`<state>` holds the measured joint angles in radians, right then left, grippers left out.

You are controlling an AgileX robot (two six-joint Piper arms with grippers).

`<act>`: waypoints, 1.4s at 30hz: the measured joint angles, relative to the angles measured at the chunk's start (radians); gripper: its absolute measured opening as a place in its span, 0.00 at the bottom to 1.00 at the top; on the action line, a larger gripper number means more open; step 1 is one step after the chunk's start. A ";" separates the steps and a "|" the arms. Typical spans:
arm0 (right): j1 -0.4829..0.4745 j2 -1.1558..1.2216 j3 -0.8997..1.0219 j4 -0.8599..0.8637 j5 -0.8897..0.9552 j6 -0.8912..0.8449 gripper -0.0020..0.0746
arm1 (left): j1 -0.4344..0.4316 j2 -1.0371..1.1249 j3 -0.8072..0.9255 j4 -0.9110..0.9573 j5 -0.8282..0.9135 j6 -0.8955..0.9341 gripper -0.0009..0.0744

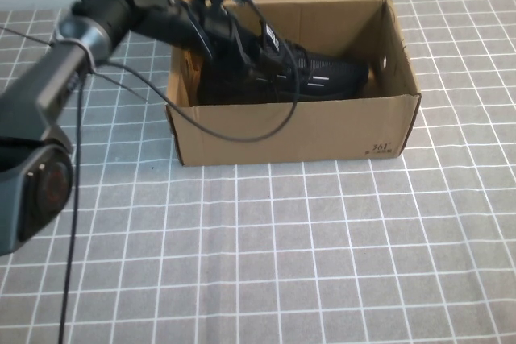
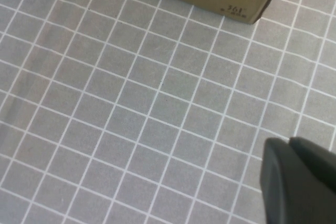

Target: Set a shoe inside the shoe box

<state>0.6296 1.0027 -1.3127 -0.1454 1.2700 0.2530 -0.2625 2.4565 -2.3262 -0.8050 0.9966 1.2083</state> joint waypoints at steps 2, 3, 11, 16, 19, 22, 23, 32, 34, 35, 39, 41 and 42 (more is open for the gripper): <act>0.000 0.000 0.000 0.000 0.000 0.000 0.01 | 0.004 -0.035 0.000 0.035 0.027 -0.052 0.85; 0.000 0.000 0.000 0.002 0.000 0.000 0.01 | 0.004 -0.056 0.000 0.059 0.035 -0.082 0.85; 0.000 -0.005 0.000 0.008 0.000 0.000 0.01 | 0.004 -0.225 0.000 0.207 0.083 -0.337 0.66; 0.000 -0.031 0.001 0.026 0.000 0.000 0.01 | 0.004 -0.329 0.000 0.211 0.155 -0.480 0.16; 0.000 -0.075 0.001 0.052 0.000 0.000 0.01 | 0.004 -0.373 0.000 0.225 0.212 -0.533 0.06; 0.000 -0.147 0.001 0.074 0.000 0.000 0.01 | 0.004 -0.418 0.000 0.272 0.249 -0.593 0.02; 0.000 -0.172 0.001 0.079 0.000 0.000 0.01 | 0.004 -0.434 0.000 0.289 0.252 -0.609 0.02; 0.000 -0.524 0.192 0.158 0.006 0.000 0.01 | 0.004 -0.733 0.121 0.496 0.261 -0.696 0.01; 0.000 -0.593 0.249 0.174 0.007 0.000 0.01 | 0.004 -0.816 0.194 0.513 0.259 -0.705 0.01; 0.000 -0.632 0.279 0.178 0.007 0.000 0.01 | 0.004 -0.866 0.243 0.519 0.249 -0.708 0.01; 0.000 -0.781 0.395 0.185 -0.023 0.000 0.01 | 0.004 -1.097 0.495 0.527 0.145 -0.714 0.01; 0.000 -0.852 0.445 0.190 -0.082 0.000 0.01 | 0.004 -1.217 0.635 0.525 0.073 -0.714 0.01; 0.000 -0.883 0.472 0.194 -0.119 0.000 0.01 | 0.004 -1.286 0.717 0.524 0.030 -0.714 0.01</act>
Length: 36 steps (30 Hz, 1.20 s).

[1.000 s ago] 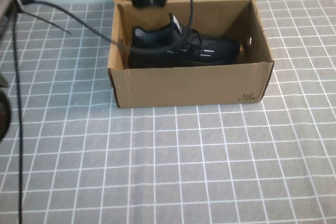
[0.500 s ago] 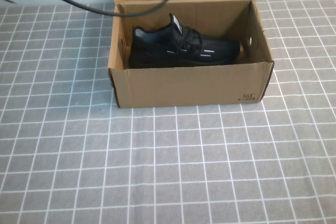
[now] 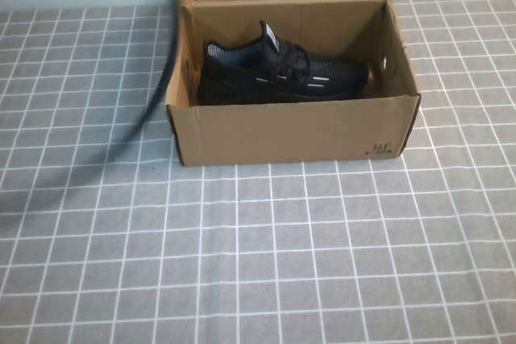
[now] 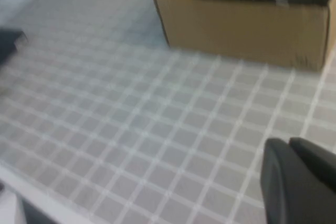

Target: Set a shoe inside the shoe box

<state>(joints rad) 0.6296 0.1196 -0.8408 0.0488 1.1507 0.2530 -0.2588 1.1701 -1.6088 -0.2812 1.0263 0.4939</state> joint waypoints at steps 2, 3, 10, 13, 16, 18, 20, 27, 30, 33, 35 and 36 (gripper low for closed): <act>0.000 -0.050 0.048 0.008 -0.078 0.000 0.01 | 0.000 -0.125 0.155 -0.005 -0.093 0.000 0.01; 0.000 -0.075 0.075 0.010 -0.123 0.000 0.01 | 0.000 -0.194 0.246 -0.009 -0.143 -0.005 0.01; 0.000 -0.138 0.232 0.041 -0.385 -0.055 0.01 | 0.000 -0.652 0.876 -0.048 -0.497 -0.007 0.01; 0.000 -0.138 0.294 0.051 -0.469 -0.088 0.01 | 0.000 -0.860 1.102 -0.079 -0.646 -0.007 0.01; 0.000 -0.138 0.351 0.071 -0.545 -0.095 0.00 | 0.000 -1.034 1.272 -0.089 -0.773 -0.007 0.01; 0.000 -0.138 0.377 0.096 -0.581 -0.095 0.01 | 0.000 -1.120 1.363 -0.091 -0.818 -0.007 0.01; 0.000 -0.138 0.385 0.108 -0.604 -0.097 0.01 | 0.000 -1.170 1.420 -0.107 -0.852 -0.011 0.01; 0.000 -0.138 0.387 0.121 -0.630 -0.097 0.01 | 0.000 -1.182 1.514 -0.147 -0.870 -0.022 0.01; 0.000 -0.138 0.387 0.131 -0.630 -0.098 0.01 | 0.000 -1.182 1.582 -0.149 -0.889 -0.022 0.01; 0.000 -0.138 0.387 0.131 -0.634 -0.098 0.01 | 0.000 -1.182 1.629 -0.149 -0.900 -0.022 0.01; 0.000 -0.138 0.387 0.133 -0.634 -0.098 0.01 | 0.000 -1.182 1.633 -0.149 -0.873 -0.022 0.01; 0.000 -0.138 0.387 0.133 -0.636 -0.098 0.01 | 0.000 -1.182 1.635 -0.149 -0.855 -0.022 0.01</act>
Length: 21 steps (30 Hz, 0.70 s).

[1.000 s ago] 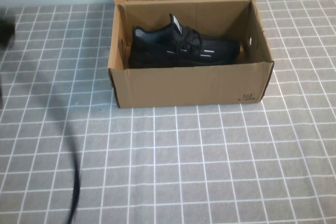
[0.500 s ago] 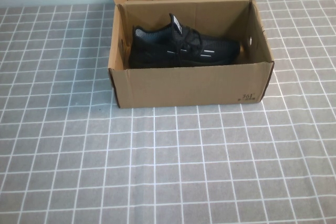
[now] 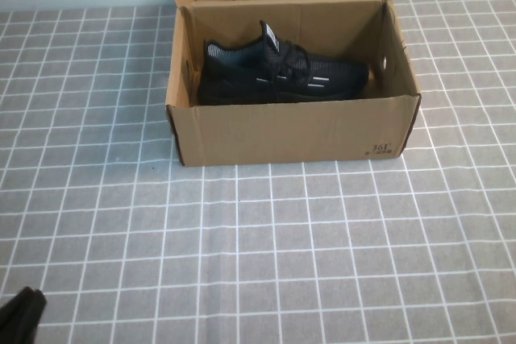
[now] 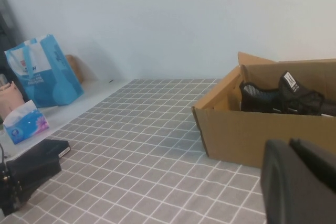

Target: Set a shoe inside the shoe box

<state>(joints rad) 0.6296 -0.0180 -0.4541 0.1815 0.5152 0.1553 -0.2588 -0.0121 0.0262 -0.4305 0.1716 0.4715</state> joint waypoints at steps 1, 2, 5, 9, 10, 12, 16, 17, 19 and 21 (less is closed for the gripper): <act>0.000 0.000 0.000 0.000 0.000 0.000 0.01 | 0.000 0.000 0.000 0.000 0.017 0.000 0.01; 0.000 0.000 0.000 0.000 0.000 0.000 0.01 | 0.000 0.000 0.000 0.000 0.031 0.000 0.01; 0.000 0.000 0.000 0.005 0.000 0.000 0.01 | 0.000 0.000 0.000 0.000 0.072 0.000 0.01; 0.000 0.000 0.000 0.009 0.000 0.000 0.00 | 0.000 0.000 0.000 0.000 0.092 0.000 0.01; 0.000 0.000 0.000 0.009 0.000 0.000 0.01 | 0.000 0.000 0.000 0.000 0.095 0.000 0.01; 0.000 0.000 0.000 0.009 0.000 0.000 0.01 | 0.000 0.000 0.000 0.000 0.095 0.000 0.01; 0.000 0.000 0.000 0.009 0.000 0.000 0.01 | 0.000 0.000 0.000 0.000 0.095 0.002 0.01; 0.000 0.000 0.000 -0.002 0.000 0.000 0.01 | 0.000 0.000 0.000 0.000 0.095 0.004 0.01; 0.000 0.000 0.000 -0.069 -0.007 0.000 0.01 | 0.000 0.000 0.000 0.000 0.097 0.004 0.01; -0.027 0.000 0.007 -0.124 -0.017 0.000 0.01 | 0.000 0.000 0.000 0.000 0.097 0.004 0.01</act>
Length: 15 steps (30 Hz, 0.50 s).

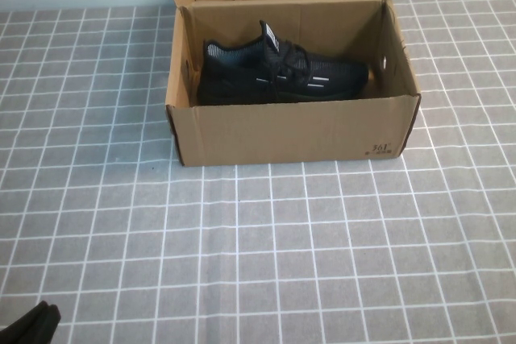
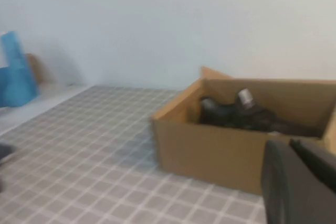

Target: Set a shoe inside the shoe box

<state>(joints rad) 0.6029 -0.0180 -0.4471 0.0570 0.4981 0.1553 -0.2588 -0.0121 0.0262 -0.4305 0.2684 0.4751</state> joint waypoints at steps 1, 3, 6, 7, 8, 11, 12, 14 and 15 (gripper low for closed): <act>-0.032 0.000 0.011 -0.016 -0.017 0.000 0.01 | 0.000 0.000 0.000 0.000 0.000 0.000 0.01; -0.114 0.000 0.048 -0.035 -0.067 0.000 0.01 | 0.000 0.000 0.000 0.002 0.000 0.000 0.01; -0.280 0.000 0.147 -0.037 -0.191 0.000 0.01 | 0.000 0.000 0.000 0.002 0.001 0.000 0.01; -0.336 0.000 0.190 -0.026 -0.236 0.000 0.01 | 0.000 0.000 0.000 0.002 0.001 0.000 0.01; -0.379 0.000 0.225 -0.006 -0.273 0.000 0.01 | 0.000 0.000 0.000 0.002 0.001 0.000 0.01; -0.497 0.000 0.353 0.058 -0.397 0.000 0.01 | 0.000 0.000 0.000 0.002 0.001 0.000 0.01; -0.520 0.000 0.389 0.071 -0.434 0.000 0.01 | 0.000 0.000 0.000 0.002 0.001 0.000 0.01; -0.536 0.000 0.440 0.075 -0.480 0.000 0.01 | 0.000 0.000 0.000 0.002 0.001 0.000 0.01; -0.538 0.000 0.458 0.074 -0.485 -0.002 0.01 | 0.000 0.000 0.000 0.002 0.001 0.000 0.01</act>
<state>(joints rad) 0.0646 -0.0180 0.0112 0.1313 0.0130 0.1530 -0.2588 -0.0121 0.0262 -0.4287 0.2691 0.4751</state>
